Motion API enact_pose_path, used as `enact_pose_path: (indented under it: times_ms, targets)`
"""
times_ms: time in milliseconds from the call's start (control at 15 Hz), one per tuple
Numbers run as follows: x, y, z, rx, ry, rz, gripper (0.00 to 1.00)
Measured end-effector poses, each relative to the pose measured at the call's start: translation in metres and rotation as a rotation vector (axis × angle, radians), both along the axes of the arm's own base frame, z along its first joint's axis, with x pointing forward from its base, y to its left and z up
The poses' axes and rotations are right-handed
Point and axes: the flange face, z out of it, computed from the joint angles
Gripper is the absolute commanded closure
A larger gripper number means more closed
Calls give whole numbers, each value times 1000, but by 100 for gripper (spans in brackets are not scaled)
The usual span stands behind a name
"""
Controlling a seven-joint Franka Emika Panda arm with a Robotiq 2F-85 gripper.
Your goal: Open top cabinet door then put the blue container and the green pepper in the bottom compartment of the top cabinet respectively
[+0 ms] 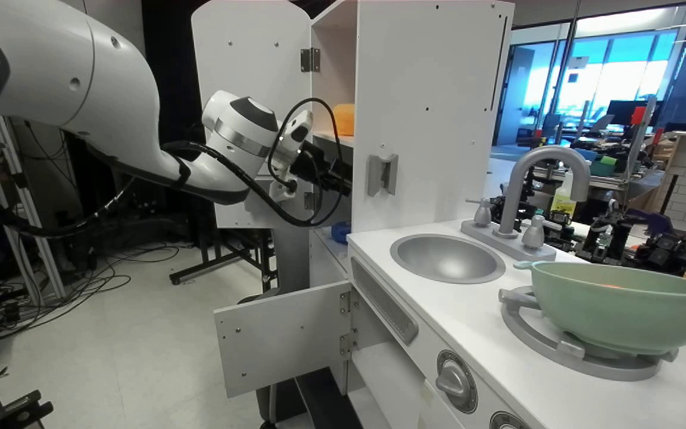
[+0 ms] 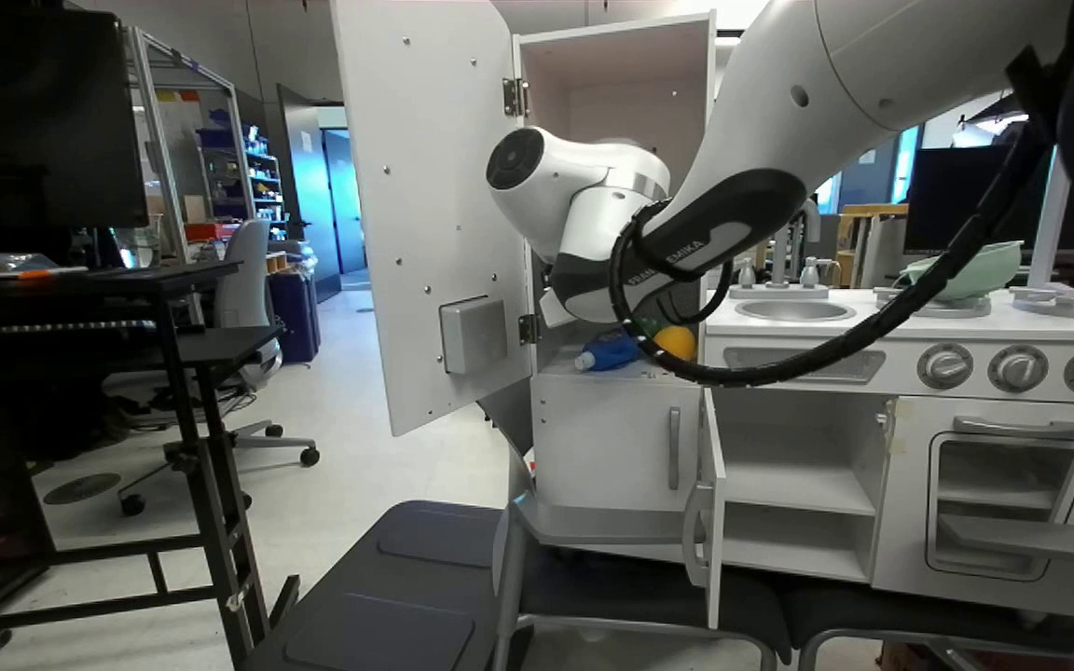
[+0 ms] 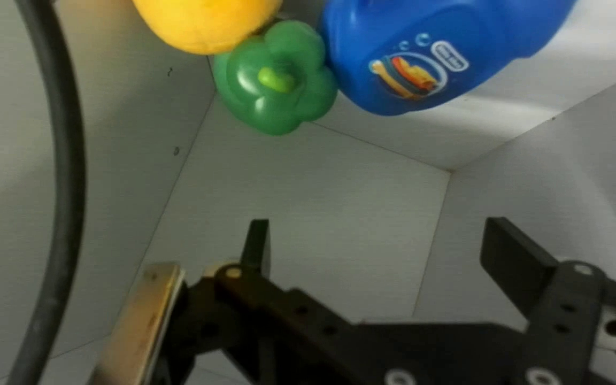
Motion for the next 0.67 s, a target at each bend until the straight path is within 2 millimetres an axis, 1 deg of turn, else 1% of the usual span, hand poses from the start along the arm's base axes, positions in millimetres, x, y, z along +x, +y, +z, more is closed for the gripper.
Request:
enact_pose_path:
  times_ms: [200,400,533,667]
  targets:
    - [-4,15,2,40,91,50,0]
    - [-4,16,14,47,208,101,0]
    - [-5,23,32,49,289,150,0]
    - [-9,32,60,55,384,188,0]
